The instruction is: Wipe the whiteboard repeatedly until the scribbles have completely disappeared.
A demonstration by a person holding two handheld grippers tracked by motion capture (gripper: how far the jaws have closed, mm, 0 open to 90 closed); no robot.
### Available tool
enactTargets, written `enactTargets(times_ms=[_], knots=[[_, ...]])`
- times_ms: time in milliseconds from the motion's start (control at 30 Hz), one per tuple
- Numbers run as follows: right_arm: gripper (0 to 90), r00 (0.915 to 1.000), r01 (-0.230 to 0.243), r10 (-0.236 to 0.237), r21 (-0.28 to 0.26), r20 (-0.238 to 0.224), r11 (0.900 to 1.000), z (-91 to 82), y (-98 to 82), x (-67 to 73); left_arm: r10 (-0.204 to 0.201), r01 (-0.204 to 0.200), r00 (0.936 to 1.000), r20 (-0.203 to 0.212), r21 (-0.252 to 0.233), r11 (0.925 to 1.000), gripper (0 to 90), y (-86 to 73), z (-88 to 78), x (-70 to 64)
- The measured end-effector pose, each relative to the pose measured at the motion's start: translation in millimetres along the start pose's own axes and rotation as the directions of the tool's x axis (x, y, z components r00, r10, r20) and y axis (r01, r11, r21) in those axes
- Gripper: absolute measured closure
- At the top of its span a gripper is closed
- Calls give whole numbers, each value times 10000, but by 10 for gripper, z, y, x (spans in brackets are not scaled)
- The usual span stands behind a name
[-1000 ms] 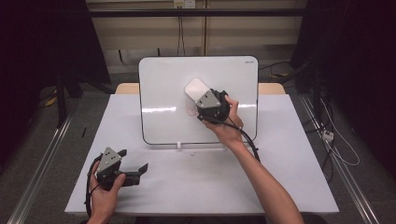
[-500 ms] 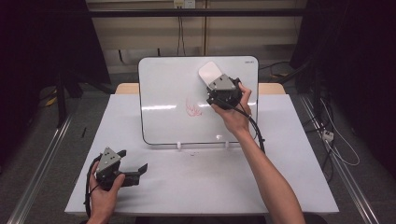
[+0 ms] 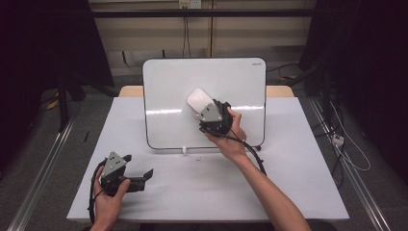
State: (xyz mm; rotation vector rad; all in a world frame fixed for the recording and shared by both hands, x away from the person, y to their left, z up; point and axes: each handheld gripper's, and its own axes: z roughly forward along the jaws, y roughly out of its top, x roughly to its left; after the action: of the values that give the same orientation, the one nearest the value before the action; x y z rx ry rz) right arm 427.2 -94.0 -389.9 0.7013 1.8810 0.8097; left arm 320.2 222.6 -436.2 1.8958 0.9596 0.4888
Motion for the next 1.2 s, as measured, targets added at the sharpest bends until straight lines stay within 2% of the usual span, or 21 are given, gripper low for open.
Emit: enactTargets(times_ms=[133,200,333,500,667,767,867,933,1000,1200], knots=[[313,9989,365,-362,75,-313,9993,-41,-59,98,6,-6,10000,-2,20,10000,46,-1,-1,7],[313,9980,559,-557,62,-301,9984,-61,-88,122,38,-38,10000,0,24,10000,46,0,0,4],[313,9988,369,-364,126,-336,9992,-47,-86,63,-18,18,10000,11,-2,10000,46,-3,-6,4],[313,9992,-376,376,53,128,9993,-6,-39,-192,29,-29,10000,-44,9,10000,46,-7,-19,16],[313,9938,-976,968,118,551,9952,52,55,-509,-47,46,10000,-88,-64,10000,46,-7,-34,18],[312,9897,-1285,1272,149,652,9916,88,116,-619,-27,26,9999,-105,-65,10000,46,-6,-40,22],[313,9898,-1182,1167,126,817,9929,101,137,-587,-23,23,9999,-101,-67,10000,46,-7,-41,23],[313,9867,-1379,1365,88,884,9904,89,133,-563,-58,57,9999,-99,-62,10000,46,-7,-37,22],[313,9885,-1303,1294,67,785,9914,80,120,-518,-84,83,9999,-113,-84,9999,46,-5,-30,14],[313,9966,-718,714,86,407,9974,81,117,-221,-26,25,9999,-132,-112,9999,46,3,-30,0]])
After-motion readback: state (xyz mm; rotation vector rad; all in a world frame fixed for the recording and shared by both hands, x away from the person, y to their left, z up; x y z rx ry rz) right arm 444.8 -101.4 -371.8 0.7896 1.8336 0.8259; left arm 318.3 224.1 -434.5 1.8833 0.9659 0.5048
